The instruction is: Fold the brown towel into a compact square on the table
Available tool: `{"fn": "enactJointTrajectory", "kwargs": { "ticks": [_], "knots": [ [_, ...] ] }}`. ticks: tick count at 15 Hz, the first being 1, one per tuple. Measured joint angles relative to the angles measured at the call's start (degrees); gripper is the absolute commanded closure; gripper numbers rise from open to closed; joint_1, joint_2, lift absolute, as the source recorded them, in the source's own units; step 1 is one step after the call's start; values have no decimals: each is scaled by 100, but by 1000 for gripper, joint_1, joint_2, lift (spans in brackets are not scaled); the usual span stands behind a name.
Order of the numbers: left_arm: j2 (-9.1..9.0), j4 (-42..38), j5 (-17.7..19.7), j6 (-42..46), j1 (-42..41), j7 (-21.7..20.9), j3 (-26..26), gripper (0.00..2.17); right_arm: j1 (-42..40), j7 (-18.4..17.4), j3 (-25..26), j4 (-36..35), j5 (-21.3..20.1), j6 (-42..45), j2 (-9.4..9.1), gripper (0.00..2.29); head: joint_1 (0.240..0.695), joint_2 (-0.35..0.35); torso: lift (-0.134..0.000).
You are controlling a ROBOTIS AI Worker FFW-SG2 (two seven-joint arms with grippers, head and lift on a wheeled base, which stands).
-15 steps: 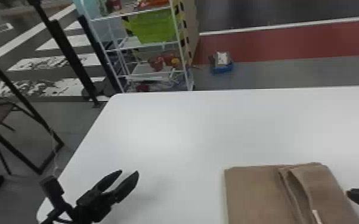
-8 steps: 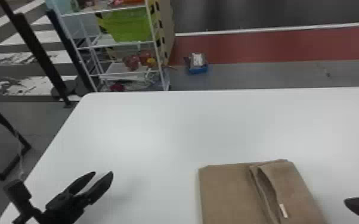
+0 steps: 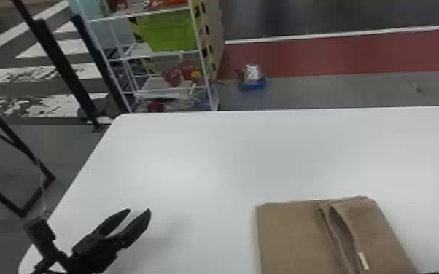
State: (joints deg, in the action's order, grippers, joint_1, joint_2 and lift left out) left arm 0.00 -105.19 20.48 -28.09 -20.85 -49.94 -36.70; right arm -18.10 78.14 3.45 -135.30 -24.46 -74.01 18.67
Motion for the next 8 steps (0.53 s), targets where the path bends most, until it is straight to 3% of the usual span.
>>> {"fn": "enactJointTrajectory", "kwargs": {
  "ticks": [8],
  "knots": [
    [0, -9, 42, 3, -18, -51, -40, 46, -57, 0, -460, -12, -224, -484, 13, 1963, 695, 314, -134]
  ]
}}
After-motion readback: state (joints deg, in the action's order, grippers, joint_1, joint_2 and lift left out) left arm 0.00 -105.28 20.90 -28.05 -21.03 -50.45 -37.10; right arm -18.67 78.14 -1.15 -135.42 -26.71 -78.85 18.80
